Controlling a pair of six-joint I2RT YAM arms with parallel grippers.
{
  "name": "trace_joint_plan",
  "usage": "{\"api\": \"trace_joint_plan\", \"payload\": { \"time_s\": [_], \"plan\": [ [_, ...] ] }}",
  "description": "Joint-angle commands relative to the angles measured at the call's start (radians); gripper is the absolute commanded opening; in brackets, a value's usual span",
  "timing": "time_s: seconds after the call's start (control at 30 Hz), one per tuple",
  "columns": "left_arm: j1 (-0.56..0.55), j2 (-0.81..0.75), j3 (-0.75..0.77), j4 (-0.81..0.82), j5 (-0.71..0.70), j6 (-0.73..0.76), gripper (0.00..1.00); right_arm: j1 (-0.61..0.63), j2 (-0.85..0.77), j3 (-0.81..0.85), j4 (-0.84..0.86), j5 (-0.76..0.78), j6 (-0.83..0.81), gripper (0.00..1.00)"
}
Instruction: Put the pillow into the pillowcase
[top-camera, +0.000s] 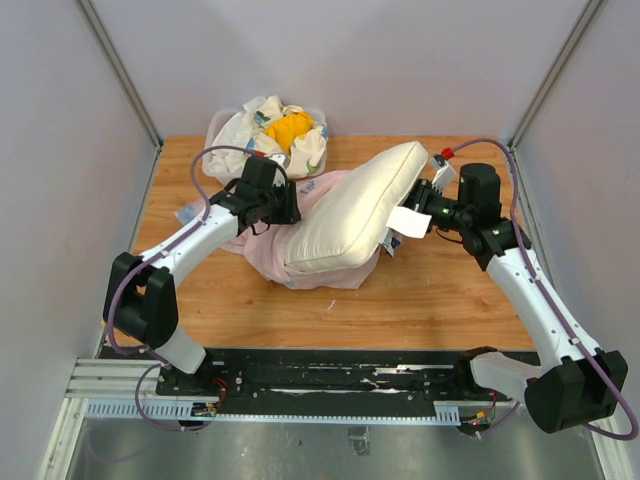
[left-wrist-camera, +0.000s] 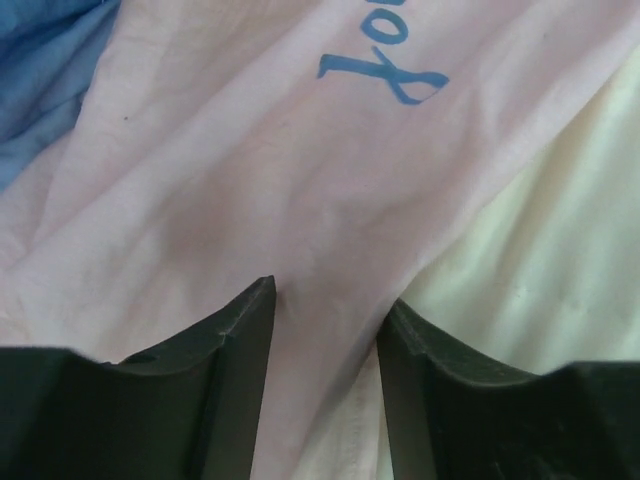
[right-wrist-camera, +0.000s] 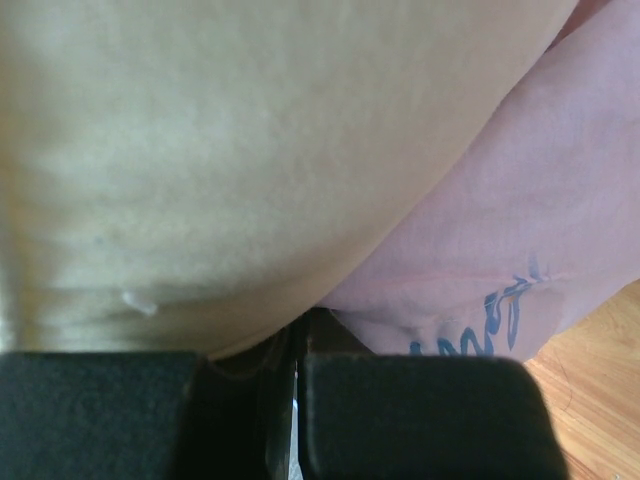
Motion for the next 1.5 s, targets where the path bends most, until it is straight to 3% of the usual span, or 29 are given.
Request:
{"api": "trace_joint_plan", "payload": {
  "time_s": [0.0, 0.1, 0.17, 0.47, 0.67, 0.9, 1.0, 1.17, 1.33, 1.47],
  "plan": [
    [0.007, -0.021, 0.029, 0.008, -0.019, 0.002, 0.41, -0.009, 0.0, 0.033, 0.036, -0.009, -0.006, 0.01],
    [0.007, -0.037, 0.055, -0.024, -0.005, -0.012, 0.08, -0.008, 0.001, 0.027, 0.043, -0.009, -0.006, 0.01],
    [0.007, -0.052, 0.074, -0.047, 0.007, -0.025, 0.0, -0.01, 0.001, 0.023, 0.045, -0.009, -0.005, 0.01],
    [0.006, -0.124, 0.239, -0.165, 0.178, -0.106, 0.0, -0.009, -0.01, 0.056, 0.049, -0.005, -0.015, 0.01],
    [0.007, -0.104, 0.446, -0.237, 0.293, -0.175, 0.0, -0.02, 0.002, 0.113, 0.049, -0.009, -0.022, 0.01],
    [0.007, -0.062, 0.713, -0.262, 0.442, -0.286, 0.0, -0.03, 0.037, 0.296, 0.047, -0.012, -0.041, 0.01],
    [0.007, -0.068, 0.702, -0.214, 0.471, -0.315, 0.0, -0.03, 0.055, 0.337, 0.047, -0.011, -0.044, 0.01],
    [0.007, -0.085, 0.591, -0.135, 0.497, -0.356, 0.0, -0.03, 0.072, 0.267, 0.074, -0.005, -0.029, 0.01],
    [0.007, -0.076, 0.68, -0.16, 0.496, -0.353, 0.0, -0.03, 0.08, 0.263, 0.088, -0.005, -0.027, 0.01],
    [0.007, -0.123, 0.667, -0.062, 0.531, -0.399, 0.0, -0.03, 0.077, 0.25, 0.089, 0.001, -0.031, 0.01]
  ]
}}
